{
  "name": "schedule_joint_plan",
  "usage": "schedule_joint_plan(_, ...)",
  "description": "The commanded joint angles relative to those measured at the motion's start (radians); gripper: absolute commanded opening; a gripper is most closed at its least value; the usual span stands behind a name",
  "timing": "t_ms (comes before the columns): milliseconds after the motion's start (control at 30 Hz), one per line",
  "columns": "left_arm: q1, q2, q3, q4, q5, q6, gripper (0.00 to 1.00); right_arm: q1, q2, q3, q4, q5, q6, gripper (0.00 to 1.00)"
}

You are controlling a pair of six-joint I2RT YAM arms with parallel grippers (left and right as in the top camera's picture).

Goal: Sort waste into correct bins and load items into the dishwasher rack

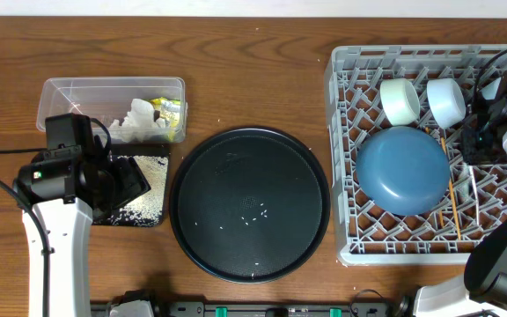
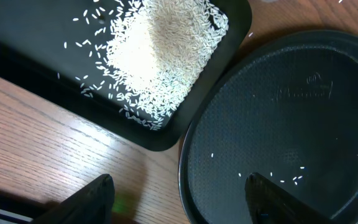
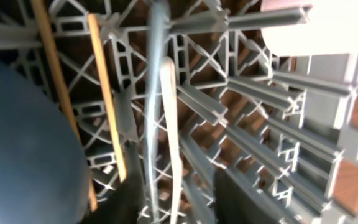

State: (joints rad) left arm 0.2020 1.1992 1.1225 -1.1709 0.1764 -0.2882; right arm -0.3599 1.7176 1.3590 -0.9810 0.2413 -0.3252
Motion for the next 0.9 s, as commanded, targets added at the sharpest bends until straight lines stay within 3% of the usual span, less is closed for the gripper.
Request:
schedule_joint_plan(0, 0.004, 0.003, -0.006, -0.002, -0.006, -0.004, 0.69, -0.004, 0.005, 0.006, -0.003, -0.112, -0.004, 0.52)
schedule_joint_plan(33, 0.004, 0.003, -0.006, -0.002, -0.006, -0.004, 0.69, -0.003, 0.005, 0.006, -0.007, -0.156, -0.004, 0.61)
schedule_joint_plan(133, 0.004, 0.003, -0.006, -0.002, -0.006, -0.005, 0.69, -0.003, 0.005, 0.006, -0.019, -0.266, -0.005, 0.73)
schedule_joint_plan(333, -0.004, 0.003, -0.006, 0.021, -0.006, -0.004, 0.69, 0.001, -0.006, 0.011, -0.032, -0.485, 0.033, 0.83)
schedule_joint_plan(400, -0.036, 0.003, -0.006, 0.051, -0.006, 0.001, 0.69, 0.011, -0.015, 0.018, -0.032, -0.552, 0.047, 0.99)
schedule_joint_plan(733, -0.407, 0.092, 0.031, 0.152, -0.167, 0.01, 0.7, 0.213, -0.084, 0.032, 0.002, -0.582, 0.147, 0.99)
schedule_joint_plan(867, -0.46, 0.207, 0.113, 0.087, -0.166, 0.088, 0.7, 0.274, -0.085, 0.032, 0.015, -0.582, 0.205, 0.99)
